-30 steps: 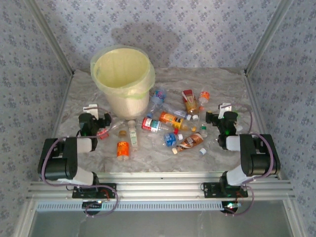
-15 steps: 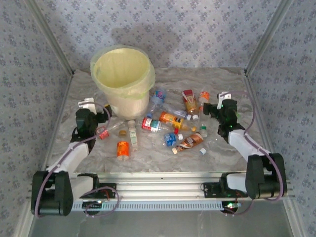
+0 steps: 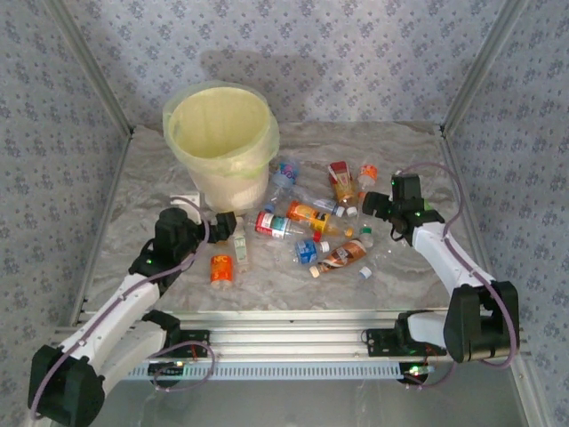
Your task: Put the plastic bottles in the bin
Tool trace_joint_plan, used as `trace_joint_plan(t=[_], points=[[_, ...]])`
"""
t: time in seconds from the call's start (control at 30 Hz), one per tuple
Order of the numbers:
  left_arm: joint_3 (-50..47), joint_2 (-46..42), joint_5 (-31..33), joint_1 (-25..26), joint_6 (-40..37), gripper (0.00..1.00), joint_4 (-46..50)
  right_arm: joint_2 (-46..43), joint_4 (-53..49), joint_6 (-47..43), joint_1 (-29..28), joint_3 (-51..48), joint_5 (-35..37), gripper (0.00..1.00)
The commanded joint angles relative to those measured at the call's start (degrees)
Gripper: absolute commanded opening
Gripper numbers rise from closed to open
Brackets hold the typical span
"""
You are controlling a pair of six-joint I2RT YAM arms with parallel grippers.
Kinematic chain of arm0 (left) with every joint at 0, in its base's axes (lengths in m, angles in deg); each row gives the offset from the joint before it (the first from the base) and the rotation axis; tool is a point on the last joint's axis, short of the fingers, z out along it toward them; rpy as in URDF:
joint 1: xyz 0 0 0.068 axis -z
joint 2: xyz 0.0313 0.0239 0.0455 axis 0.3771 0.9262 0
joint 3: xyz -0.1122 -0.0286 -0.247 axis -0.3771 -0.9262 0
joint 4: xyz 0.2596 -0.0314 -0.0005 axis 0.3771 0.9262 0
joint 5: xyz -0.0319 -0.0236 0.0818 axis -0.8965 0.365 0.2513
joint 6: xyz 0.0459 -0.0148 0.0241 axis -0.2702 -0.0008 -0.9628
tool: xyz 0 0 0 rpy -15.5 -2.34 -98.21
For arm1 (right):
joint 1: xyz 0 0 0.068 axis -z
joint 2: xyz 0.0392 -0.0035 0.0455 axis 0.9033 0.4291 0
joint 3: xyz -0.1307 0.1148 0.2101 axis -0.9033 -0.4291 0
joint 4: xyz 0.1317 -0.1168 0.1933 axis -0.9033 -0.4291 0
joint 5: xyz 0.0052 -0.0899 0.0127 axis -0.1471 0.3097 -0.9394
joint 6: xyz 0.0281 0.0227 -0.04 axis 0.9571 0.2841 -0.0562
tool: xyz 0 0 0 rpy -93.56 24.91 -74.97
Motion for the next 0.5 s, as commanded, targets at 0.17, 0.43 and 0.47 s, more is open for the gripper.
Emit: trace_joint_plan(t=[0.17, 0.43, 0.47], points=[[3.3, 4.7, -12.9, 3.0, -1.3, 1.0, -0.8, 2.5, -10.0, 2.7, -1.6, 3.5, -2.3, 0.85], [7.1, 10.5, -15.3, 5.6, -1.6, 1.0, 2.2, 10.7, -12.3, 0.5, -3.7, 8.1, 0.4, 0.85], [7.1, 10.5, -15.5, 5.7, -1.7, 1.0, 2.1, 11.5, -12.5, 0.3, -3.8, 8.7, 0.7, 0.85]])
